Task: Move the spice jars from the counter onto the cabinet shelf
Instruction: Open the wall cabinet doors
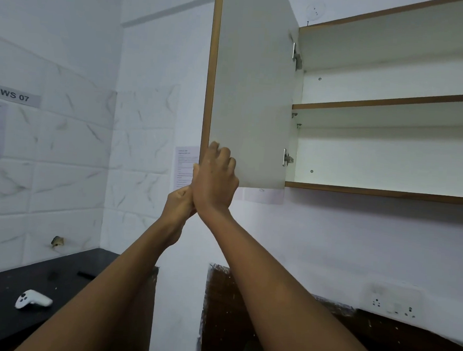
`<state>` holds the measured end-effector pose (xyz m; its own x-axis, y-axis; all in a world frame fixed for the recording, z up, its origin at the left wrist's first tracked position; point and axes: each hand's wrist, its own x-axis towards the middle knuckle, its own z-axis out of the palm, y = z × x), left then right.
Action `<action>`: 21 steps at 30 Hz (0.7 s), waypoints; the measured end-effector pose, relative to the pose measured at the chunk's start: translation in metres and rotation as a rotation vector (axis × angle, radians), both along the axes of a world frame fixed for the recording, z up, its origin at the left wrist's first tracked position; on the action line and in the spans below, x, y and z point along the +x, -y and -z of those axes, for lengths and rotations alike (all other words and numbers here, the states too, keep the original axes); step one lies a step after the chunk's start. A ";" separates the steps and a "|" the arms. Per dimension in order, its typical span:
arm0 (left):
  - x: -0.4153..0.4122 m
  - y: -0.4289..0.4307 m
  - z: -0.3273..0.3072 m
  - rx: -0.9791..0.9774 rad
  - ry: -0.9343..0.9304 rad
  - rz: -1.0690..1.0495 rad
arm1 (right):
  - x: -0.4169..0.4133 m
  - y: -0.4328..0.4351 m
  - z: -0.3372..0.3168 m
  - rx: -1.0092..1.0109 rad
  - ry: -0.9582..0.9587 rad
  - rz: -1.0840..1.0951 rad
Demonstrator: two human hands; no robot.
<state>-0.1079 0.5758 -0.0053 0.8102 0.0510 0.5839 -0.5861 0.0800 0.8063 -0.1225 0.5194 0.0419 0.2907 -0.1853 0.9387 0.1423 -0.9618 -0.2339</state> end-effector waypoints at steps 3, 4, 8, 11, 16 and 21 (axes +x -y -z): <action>-0.007 0.005 0.000 -0.029 -0.018 -0.051 | -0.007 0.008 0.001 -0.016 -0.046 -0.109; -0.008 0.006 0.000 -0.040 -0.016 -0.063 | -0.010 0.010 0.001 -0.014 -0.060 -0.144; -0.022 0.016 0.009 -0.033 -0.017 -0.118 | -0.022 0.021 0.018 0.015 -0.107 -0.304; -0.030 0.026 0.029 0.075 0.026 -0.176 | -0.032 0.037 0.048 0.034 -0.188 -0.352; -0.035 0.039 0.080 0.302 0.087 -0.170 | -0.043 0.076 0.106 0.099 -0.309 -0.330; -0.040 0.048 0.140 0.454 0.102 -0.119 | -0.046 0.109 0.171 0.077 -0.462 -0.322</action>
<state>-0.1475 0.5279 -0.1458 0.7513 -0.1391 0.6451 -0.6482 -0.3392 0.6818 -0.1689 0.4100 -0.1295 0.7212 -0.0824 0.6878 0.2914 -0.8647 -0.4092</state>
